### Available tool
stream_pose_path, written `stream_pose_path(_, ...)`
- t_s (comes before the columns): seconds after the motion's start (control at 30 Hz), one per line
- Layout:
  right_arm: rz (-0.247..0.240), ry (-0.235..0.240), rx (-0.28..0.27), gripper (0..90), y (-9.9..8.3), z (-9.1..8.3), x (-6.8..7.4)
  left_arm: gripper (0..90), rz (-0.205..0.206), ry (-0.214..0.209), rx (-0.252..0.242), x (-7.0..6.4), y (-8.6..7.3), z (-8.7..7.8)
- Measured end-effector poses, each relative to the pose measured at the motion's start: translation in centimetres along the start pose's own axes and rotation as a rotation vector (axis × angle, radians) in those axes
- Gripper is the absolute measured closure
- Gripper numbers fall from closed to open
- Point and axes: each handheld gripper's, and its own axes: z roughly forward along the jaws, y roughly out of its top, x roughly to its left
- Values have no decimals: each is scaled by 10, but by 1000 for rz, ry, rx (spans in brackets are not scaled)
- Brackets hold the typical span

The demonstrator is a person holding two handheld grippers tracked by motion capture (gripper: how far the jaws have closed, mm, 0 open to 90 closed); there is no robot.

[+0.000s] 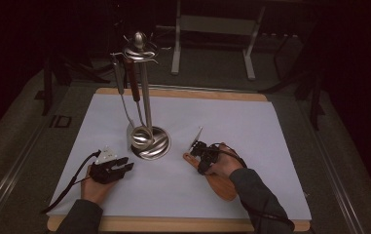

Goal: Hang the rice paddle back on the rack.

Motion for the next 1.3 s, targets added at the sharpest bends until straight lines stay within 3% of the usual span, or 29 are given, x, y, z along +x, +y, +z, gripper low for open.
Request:
stream_pose_path(0.1,-14,16,33,645,4,0,-2,646,0,1,-1,0,0,0)
stream_pose_path(0.33,-40,-7,91,658,12,1,2,646,3,1,-2,0,0,0)
stream_pose_path(0.73,-42,-20,59,664,8,0,3,646,4,2,-2,0,0,0)
stream_pose_path(1.03,-36,-5,34,665,4,-1,2,646,4,1,-2,0,0,0)
stream_pose_path(1.3,-17,-4,-22,666,-1,-7,-1,646,5,2,-2,-1,0,0)
